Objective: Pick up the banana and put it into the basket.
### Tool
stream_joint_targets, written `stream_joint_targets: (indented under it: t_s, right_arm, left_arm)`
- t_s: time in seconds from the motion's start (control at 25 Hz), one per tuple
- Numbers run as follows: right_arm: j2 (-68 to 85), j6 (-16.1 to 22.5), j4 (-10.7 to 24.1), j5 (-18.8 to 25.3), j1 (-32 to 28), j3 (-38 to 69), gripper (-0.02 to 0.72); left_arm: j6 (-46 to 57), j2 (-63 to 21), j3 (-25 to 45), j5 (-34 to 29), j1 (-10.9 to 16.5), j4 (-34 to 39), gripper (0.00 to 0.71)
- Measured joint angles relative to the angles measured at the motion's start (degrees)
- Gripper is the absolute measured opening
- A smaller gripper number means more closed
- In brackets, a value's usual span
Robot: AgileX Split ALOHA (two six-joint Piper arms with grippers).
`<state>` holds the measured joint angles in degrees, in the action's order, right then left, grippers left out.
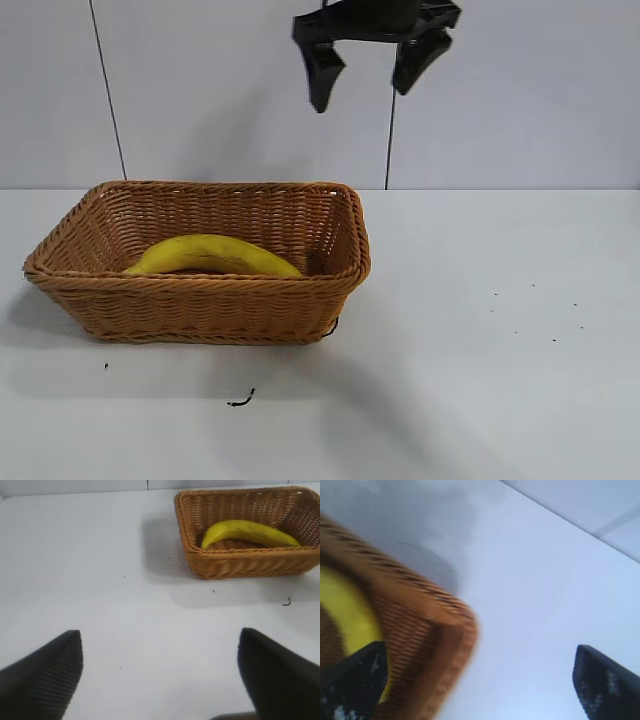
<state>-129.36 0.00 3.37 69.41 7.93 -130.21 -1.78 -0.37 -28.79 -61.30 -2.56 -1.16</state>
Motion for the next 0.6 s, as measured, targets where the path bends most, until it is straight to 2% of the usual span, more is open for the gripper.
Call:
stream_joint_targets:
  t_s: [0.28, 0.48, 0.6]
  right_arm:
    - [0.0, 0.4, -2.0, 0.0, -8.0, 0.0, 0.690]
    - [0.3, 0.4, -3.4, -0.1, -9.6, 1.2, 0.690]
    - [2.9, 0.0, -4.4, -0.1, -9.6, 7.3, 0.690]
  left_arm:
    - [0.0, 0.0, 0.0, 0.0, 0.0, 0.0, 0.635]
    - [0.0, 0.0, 0.0, 0.0, 0.0, 0.0, 0.635]
    - [0.0, 0.0, 0.0, 0.0, 0.0, 0.0, 0.635]
